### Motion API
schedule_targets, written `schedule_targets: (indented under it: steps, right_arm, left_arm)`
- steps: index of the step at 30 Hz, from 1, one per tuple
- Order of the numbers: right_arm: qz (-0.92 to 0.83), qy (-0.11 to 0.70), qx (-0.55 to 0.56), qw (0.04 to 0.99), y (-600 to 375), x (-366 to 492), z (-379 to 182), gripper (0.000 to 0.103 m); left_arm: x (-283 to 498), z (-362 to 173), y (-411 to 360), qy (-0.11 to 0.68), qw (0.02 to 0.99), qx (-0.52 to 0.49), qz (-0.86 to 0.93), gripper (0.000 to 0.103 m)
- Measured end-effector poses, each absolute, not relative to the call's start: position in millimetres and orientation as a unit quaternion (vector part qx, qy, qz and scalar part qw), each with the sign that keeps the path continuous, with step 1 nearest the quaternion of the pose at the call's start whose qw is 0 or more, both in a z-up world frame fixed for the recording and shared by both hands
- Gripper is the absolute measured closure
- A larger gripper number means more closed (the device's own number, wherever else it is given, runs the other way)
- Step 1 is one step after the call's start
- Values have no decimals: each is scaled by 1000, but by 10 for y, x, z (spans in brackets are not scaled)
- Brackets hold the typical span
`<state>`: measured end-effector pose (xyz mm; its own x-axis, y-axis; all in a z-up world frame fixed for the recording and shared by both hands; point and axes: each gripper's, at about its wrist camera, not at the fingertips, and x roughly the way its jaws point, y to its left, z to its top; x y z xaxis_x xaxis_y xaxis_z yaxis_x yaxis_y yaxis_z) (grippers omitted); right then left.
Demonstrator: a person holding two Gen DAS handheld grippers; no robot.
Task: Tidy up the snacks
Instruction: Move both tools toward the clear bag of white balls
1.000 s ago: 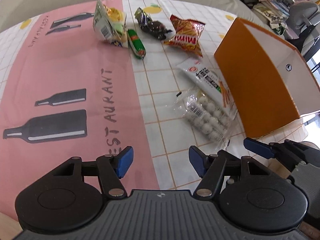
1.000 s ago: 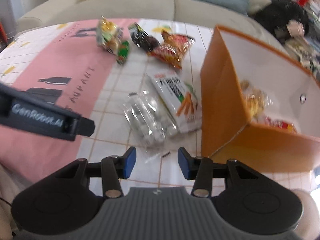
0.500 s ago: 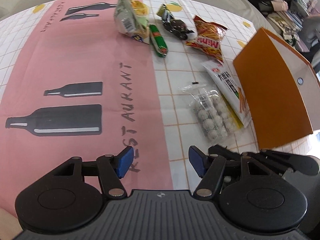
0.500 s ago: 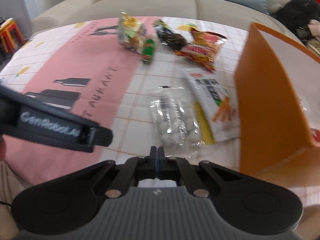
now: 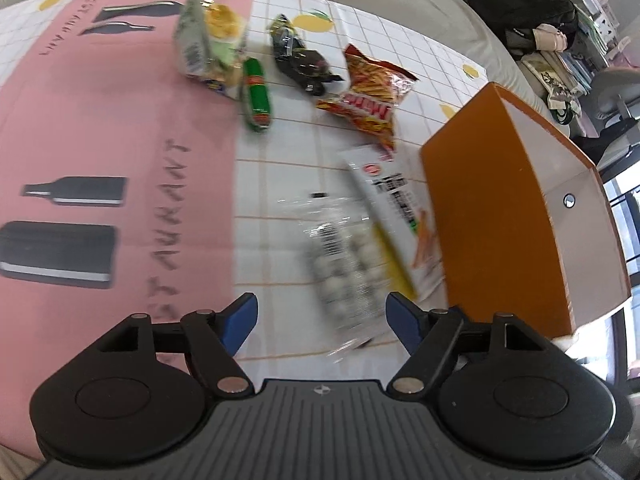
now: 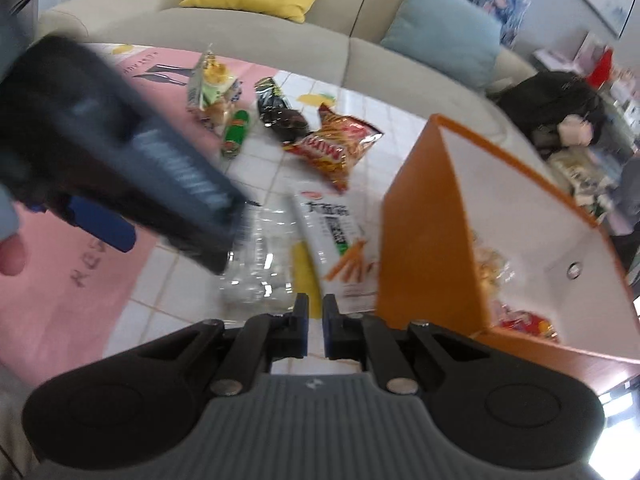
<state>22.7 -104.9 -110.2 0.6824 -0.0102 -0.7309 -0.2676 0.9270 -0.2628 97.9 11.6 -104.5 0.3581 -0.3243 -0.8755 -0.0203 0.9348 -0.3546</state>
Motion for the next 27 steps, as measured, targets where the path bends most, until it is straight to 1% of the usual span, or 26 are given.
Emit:
schedule_targets:
  steps: [4, 6, 7, 8, 11, 12, 13, 16, 18, 19, 20, 22, 24, 27]
  right_arm:
    - [67, 380, -200, 901, -1035, 176, -1150, 97]
    - [63, 377, -208, 900, -1037, 181, -1169, 91]
    - [60, 376, -209, 901, -1049, 202, -1186, 85]
    - [57, 377, -204, 902, -1074, 219, -1193, 85]
    - [46, 386, -193, 901, -1136, 255, -1217, 85]
    - [49, 388, -190, 901, -1142, 259, -1226, 85]
    - [50, 386, -189, 902, -1145, 252, -1226, 85]
    - [51, 383, -187, 903, -1151, 247, -1221, 85]
    - [52, 384, -186, 903, -1158, 258, -1230, 85]
    - [52, 383, -186, 903, -1154, 254, -1230, 85]
    - [52, 383, -186, 903, -1157, 257, -1232, 85]
    - [52, 383, -186, 903, -1155, 274, -1229, 85]
    - [52, 383, -185, 903, -1158, 261, -1232, 85]
    - [53, 382, -185, 904, -1159, 257, -1234, 85]
  left_arm:
    - [1164, -1099, -99, 572, 804, -140, -82, 15]
    - [1232, -1129, -162, 578, 802, -135, -71, 14]
    - [1261, -1143, -186, 580, 801, -134, -71, 14]
    - [1282, -1163, -202, 583, 799, -133, -70, 14]
    - [1359, -1252, -225, 602, 784, -131, -70, 14]
    - [1373, -1282, -224, 607, 780, -133, -69, 12]
    - [1376, -1281, -232, 603, 783, -132, -72, 11]
    - [1396, -1289, -290, 604, 786, -112, -72, 11]
    - [1388, -1288, -325, 605, 787, -98, -73, 14]
    - [1376, -1282, -330, 604, 788, -93, -73, 19]
    - [1372, -1276, -332, 603, 790, -86, -71, 22]
    - [1365, -1268, -297, 603, 790, -87, -74, 31]
    - [1358, -1262, -229, 604, 787, -95, -79, 36]
    - [1332, -1262, -137, 605, 786, -96, -80, 37]
